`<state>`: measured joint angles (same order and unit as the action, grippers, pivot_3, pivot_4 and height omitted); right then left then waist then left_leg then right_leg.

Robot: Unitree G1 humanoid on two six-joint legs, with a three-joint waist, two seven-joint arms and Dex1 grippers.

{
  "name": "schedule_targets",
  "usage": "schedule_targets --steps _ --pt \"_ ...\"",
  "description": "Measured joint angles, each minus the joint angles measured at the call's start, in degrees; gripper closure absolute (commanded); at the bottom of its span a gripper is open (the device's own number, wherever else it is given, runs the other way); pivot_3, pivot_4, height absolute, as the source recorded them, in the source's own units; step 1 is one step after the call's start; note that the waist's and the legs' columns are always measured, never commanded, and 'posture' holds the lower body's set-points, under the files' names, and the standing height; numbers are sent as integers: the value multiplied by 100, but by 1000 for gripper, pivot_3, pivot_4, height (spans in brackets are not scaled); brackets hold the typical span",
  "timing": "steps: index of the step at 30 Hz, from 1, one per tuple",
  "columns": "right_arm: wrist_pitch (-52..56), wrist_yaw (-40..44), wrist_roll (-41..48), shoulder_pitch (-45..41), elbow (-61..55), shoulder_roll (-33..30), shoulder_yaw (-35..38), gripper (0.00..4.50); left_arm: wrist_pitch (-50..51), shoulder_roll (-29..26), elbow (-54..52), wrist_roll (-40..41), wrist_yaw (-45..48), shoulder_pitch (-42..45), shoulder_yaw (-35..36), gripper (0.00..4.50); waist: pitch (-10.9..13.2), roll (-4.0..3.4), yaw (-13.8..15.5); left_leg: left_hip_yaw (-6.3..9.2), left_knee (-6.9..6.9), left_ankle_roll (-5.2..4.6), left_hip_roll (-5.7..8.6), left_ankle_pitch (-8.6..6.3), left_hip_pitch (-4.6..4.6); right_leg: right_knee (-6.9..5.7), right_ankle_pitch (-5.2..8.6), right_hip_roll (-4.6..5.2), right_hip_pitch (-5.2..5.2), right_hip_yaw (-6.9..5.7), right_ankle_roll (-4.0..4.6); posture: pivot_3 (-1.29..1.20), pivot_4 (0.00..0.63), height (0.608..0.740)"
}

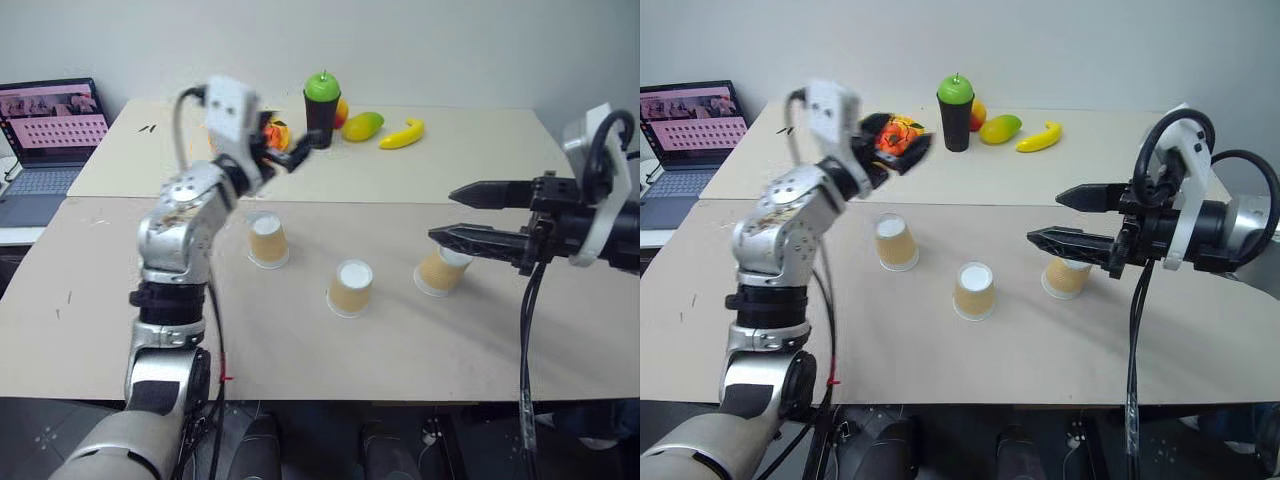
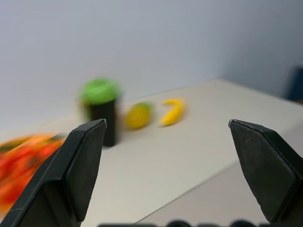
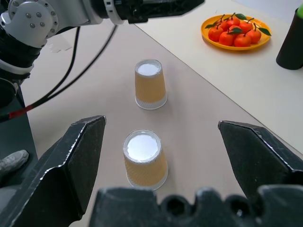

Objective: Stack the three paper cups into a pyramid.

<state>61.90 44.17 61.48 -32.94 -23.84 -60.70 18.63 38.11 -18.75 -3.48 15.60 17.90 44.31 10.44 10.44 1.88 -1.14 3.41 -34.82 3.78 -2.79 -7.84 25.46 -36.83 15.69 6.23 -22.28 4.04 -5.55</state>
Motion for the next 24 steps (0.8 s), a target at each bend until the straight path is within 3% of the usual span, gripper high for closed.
schedule_targets --steps 8,16,24 --pt "-198 260 -229 -42 135 33 -266 0 -213 298 -979 -8 -231 -1705 -119 75 0 0 81 2 -5 4 1 1 2 0 -2 0 2 -3 3 0 150 735" --pt "-209 309 -226 -205 170 33 -340 0 -949 269 -1140 -75 77 -2151 -508 75 0 -1 32 0 -2 3 1 1 0 5 -3 0 3 0 3 0 150 735" --pt "-168 141 -163 -215 62 32 -338 0 -1445 248 -404 -276 253 -2455 -735 75 0 -1 40 0 -6 3 1 1 0 3 -4 0 3 -1 3 0 150 735"
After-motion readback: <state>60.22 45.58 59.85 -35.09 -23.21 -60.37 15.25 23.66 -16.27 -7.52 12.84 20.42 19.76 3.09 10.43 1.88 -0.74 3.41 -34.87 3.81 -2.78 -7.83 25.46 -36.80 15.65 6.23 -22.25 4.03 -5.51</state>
